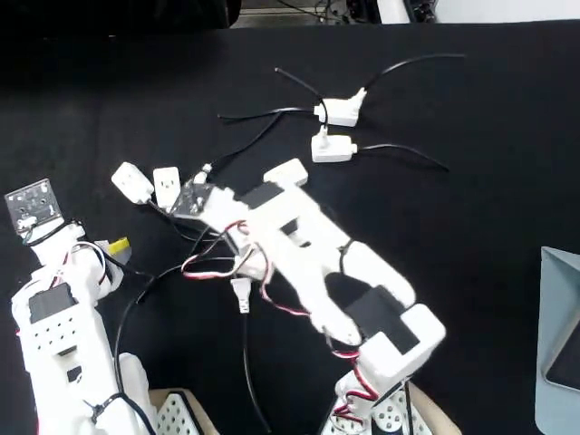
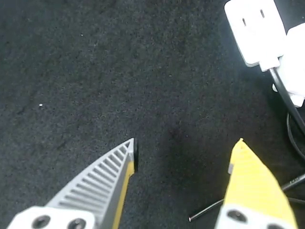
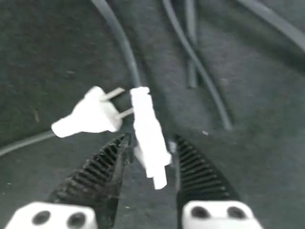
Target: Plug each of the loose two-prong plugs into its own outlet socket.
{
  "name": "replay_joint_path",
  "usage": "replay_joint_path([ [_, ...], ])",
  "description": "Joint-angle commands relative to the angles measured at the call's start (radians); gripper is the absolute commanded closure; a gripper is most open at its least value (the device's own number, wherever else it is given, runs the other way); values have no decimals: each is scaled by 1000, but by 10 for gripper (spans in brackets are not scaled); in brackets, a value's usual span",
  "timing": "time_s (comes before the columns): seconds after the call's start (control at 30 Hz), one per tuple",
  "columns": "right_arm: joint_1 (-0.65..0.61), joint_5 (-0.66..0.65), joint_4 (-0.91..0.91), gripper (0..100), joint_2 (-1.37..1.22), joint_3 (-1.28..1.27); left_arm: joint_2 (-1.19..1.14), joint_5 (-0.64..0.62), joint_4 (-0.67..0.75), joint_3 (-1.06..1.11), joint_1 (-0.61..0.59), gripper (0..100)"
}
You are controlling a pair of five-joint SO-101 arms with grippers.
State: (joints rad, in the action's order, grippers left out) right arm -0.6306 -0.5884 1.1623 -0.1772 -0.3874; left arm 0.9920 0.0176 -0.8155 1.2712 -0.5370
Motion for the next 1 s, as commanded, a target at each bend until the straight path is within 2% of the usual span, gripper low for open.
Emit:
replay_joint_path([
  [0.0,-44,21,0,877,-18,44,9,-3,18,-8,-4,689],
  [0.1,-44,21,0,907,-21,45,9,-3,18,-8,-4,689],
  [0.3,-44,29,3,908,-28,76,9,-3,18,-8,-4,689],
  [0.5,-44,98,9,799,-28,105,9,-3,18,-8,-4,689],
  [0.97,-71,68,2,854,-117,137,9,-3,18,-8,-4,689],
])
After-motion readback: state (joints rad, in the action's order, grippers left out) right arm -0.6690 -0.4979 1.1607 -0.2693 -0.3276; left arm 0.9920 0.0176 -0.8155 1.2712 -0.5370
